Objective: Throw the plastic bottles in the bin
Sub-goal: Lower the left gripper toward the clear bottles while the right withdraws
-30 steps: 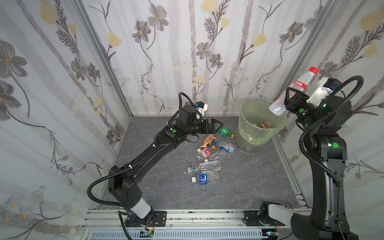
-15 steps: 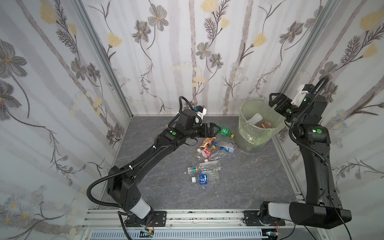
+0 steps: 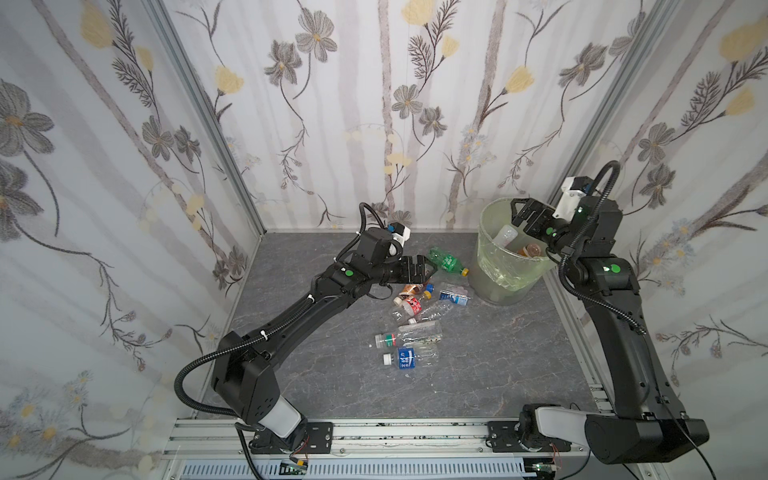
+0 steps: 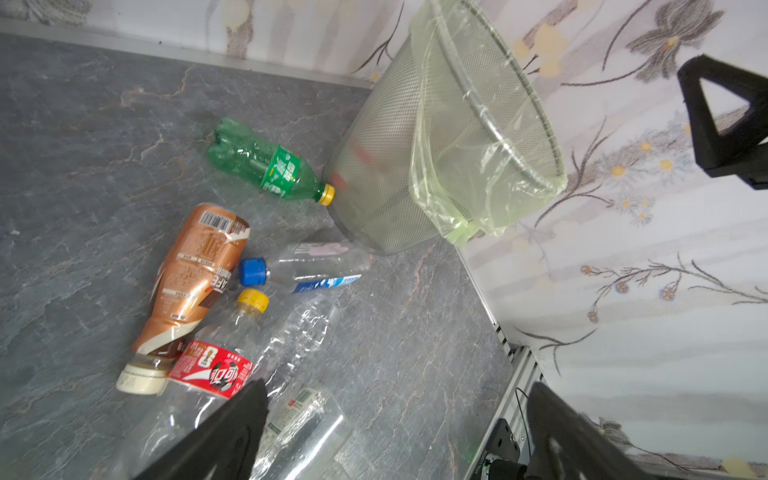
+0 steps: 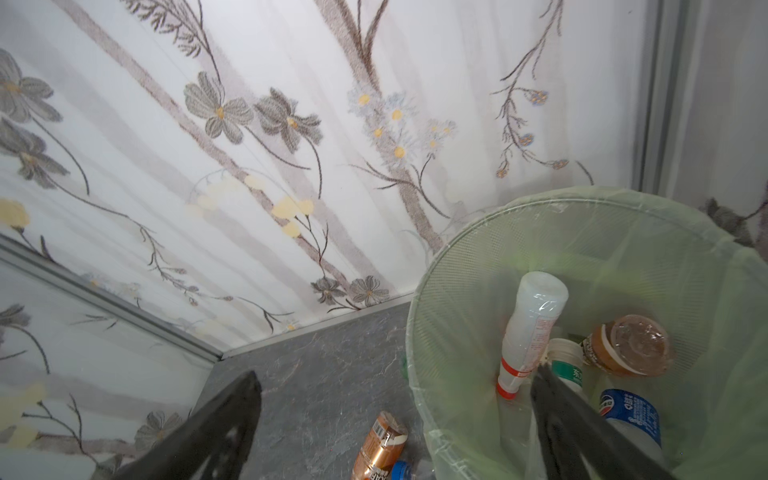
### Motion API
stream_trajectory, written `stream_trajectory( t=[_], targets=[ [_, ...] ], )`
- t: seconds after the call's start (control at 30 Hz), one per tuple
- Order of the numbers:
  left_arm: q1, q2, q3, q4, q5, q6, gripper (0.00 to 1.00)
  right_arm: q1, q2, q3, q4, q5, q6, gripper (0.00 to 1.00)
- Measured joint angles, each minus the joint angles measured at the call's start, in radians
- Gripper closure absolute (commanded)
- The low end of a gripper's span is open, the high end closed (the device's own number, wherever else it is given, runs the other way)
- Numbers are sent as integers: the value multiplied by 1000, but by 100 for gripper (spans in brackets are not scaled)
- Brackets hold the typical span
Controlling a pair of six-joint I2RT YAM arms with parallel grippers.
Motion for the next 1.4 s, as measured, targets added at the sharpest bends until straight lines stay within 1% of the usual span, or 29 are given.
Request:
stream_trajectory(
  t=[0.23,0.37,0.67,1.07,1.2,1.4],
  targets=[
    [4,-77,-209,-3,-23,15,0,168,26,-110,-4,61,-50,0],
    [4,-126,-325,-5,-28,18,0,255,46,-176,-3,77,-71,0],
    [4,-206,-476,-4,-65,-3,0,395,53,-330,13,124,-89,0],
    [3,-330,-613,11,-106,-53,0,514,119,-464,50,155,-104,0],
    [4,-360,-660,32,-113,-73,0,520,162,-492,70,159,-104,0],
    [4,-371,-692,76,-129,-88,0,521,261,-467,95,194,-108,0]
  ],
)
